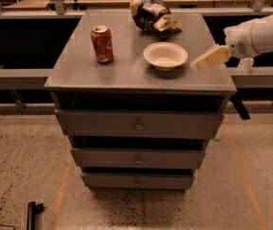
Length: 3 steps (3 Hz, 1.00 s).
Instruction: Move brown chip bag near coke can
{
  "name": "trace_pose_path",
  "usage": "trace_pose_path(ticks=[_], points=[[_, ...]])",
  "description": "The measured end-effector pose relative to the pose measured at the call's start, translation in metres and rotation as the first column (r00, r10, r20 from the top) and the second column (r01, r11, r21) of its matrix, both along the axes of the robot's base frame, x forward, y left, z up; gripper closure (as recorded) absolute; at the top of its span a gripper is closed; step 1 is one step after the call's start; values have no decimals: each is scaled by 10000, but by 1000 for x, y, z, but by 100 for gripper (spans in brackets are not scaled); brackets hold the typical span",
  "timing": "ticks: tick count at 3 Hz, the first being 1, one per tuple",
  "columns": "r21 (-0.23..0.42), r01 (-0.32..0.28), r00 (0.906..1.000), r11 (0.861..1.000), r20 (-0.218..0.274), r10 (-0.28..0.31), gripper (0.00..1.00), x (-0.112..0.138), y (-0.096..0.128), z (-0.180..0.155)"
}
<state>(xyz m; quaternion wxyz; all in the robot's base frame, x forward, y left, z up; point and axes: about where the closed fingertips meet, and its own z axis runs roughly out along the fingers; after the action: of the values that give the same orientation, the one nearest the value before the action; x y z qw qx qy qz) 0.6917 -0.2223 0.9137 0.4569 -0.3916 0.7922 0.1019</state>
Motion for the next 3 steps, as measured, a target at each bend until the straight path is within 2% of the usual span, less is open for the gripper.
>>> trace_pose_path(ticks=[1,2,3], points=[[612,-29,9995,9981,329,9,0,38,38,-11],[1349,-108,9927,9908,1204,-56,0,69,63,13],[1360,-121,9922,9906,1248,-51,0,73,67,14]])
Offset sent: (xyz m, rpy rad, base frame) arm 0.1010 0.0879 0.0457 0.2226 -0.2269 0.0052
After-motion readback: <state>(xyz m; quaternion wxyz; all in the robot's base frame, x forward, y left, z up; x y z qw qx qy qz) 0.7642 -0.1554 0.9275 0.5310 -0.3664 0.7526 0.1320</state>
